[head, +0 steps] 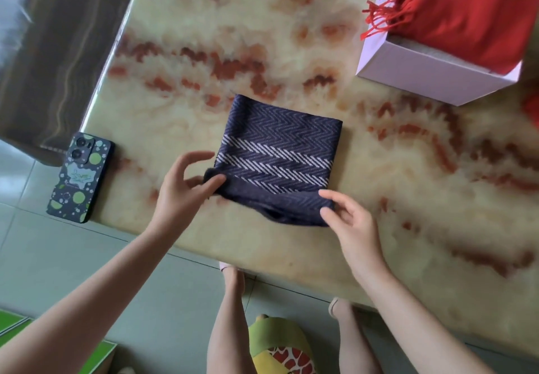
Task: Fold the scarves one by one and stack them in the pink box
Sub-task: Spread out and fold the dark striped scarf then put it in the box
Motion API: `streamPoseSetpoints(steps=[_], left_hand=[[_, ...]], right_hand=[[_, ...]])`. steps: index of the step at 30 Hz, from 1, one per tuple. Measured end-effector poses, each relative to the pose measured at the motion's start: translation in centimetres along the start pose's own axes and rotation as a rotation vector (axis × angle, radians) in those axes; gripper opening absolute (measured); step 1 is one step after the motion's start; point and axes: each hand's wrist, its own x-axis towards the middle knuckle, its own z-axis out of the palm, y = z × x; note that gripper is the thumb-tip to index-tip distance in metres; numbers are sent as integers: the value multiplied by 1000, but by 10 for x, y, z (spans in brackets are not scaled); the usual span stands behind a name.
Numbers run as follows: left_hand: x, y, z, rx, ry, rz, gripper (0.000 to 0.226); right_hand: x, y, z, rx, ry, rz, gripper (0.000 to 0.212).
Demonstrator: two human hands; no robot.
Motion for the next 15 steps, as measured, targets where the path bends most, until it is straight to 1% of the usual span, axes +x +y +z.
streamPoseSetpoints(steps=[2,4,6,8,10,12,13,15], left_hand=[[23,13,13,-19,-19,9,26],[47,24,26,3,0,47,18],[71,31,34,38,39,73,16],[94,32,37,66,62,92,17],[107,33,42,46,39,78,26],[111,33,49,-28,-21,67,50],[111,32,51,-17,-51,84,63],[109,27,52,123,-87,165,78]], right_hand=[[27,-13,-2,53,46,52,30],[56,-23,-3,115,62,131,28],[82,-32,-3,154,88,186,26],[103,-39,-2,131,147,157,24],[116,-42,-1,90,205,91,24],[123,-39,2,77,191,63,33],[124,-36,2,27,169,57,43],[126,-27,2,-202,141,23,56]])
